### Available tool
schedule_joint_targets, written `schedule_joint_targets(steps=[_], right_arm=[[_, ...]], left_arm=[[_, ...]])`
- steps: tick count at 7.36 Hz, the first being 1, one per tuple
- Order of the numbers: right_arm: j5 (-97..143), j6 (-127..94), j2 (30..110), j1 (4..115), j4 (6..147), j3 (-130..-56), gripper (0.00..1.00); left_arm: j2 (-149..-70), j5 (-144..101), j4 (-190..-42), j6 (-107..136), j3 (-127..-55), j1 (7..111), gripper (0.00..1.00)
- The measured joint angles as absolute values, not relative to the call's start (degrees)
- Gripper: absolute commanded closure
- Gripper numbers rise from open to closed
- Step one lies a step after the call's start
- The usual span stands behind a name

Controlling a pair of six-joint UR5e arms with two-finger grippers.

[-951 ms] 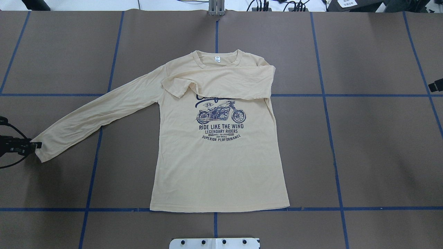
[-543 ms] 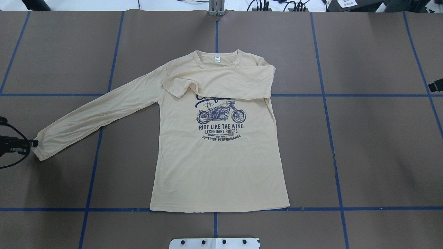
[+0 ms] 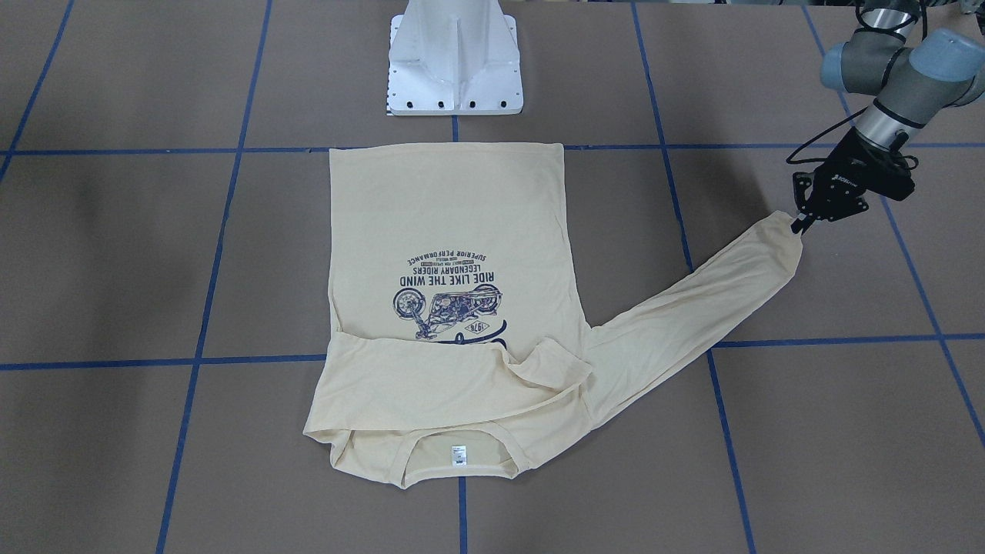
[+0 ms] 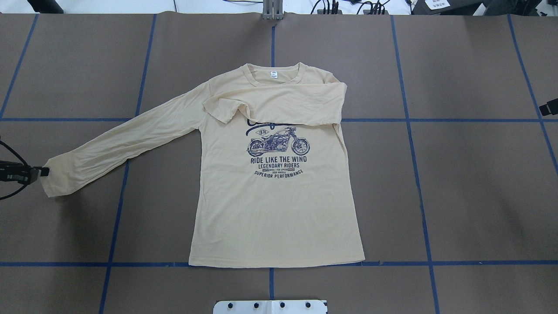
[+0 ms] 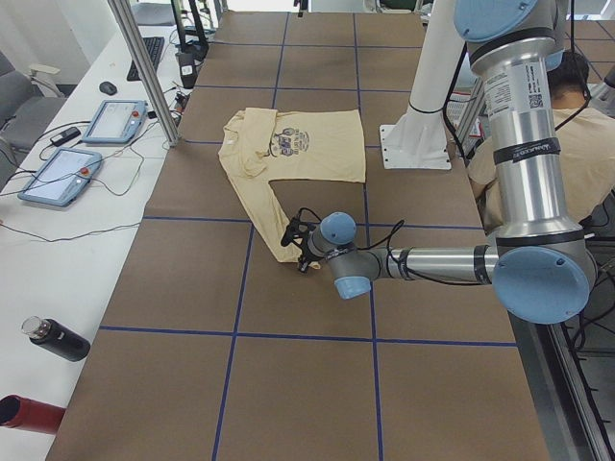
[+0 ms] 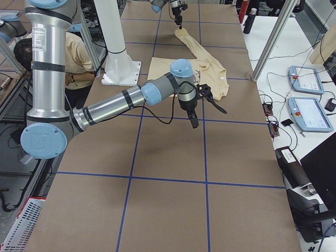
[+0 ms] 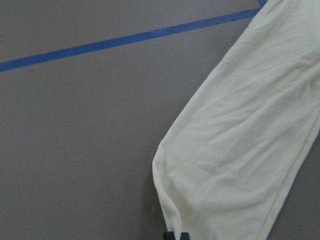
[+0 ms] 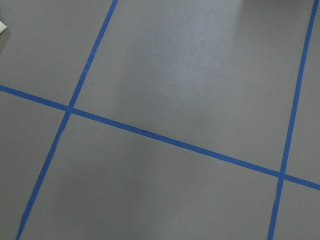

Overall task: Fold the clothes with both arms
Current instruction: 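Lower the left gripper to the other sleeve cuff and grasp it, then carry the sleeve with the left gripper across the shirt toward the collar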

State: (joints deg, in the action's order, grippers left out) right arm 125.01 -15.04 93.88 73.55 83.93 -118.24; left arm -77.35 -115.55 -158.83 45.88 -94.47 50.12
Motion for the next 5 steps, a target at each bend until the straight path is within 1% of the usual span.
schedule_joint_targets(steps=[1, 2, 3, 4, 5], right_arm=[[125.0, -15.2, 93.8, 73.5, 83.9, -118.2, 0.0], [125.0, -15.3, 93.8, 73.5, 83.9, -118.2, 0.0], [125.0, -15.3, 93.8, 73.5, 83.9, -118.1, 0.0], [125.0, -15.4, 93.7, 73.5, 83.9, -118.0, 0.0], [125.0, -15.4, 93.6, 73.5, 83.9, -117.9, 0.0]], left_arm=[[-78.1, -116.9, -153.1, 45.8, -98.7, 51.2, 1.0], [-80.3, -117.6, -144.2, 45.8, -104.4, 51.7, 1.0], [-84.6, -117.8, -133.5, 45.9, -109.6, 51.9, 1.0], [-91.4, -117.8, -122.3, 45.9, -112.8, 51.9, 1.0], [-100.1, -117.8, -111.3, 45.9, -113.6, 51.7, 1.0]])
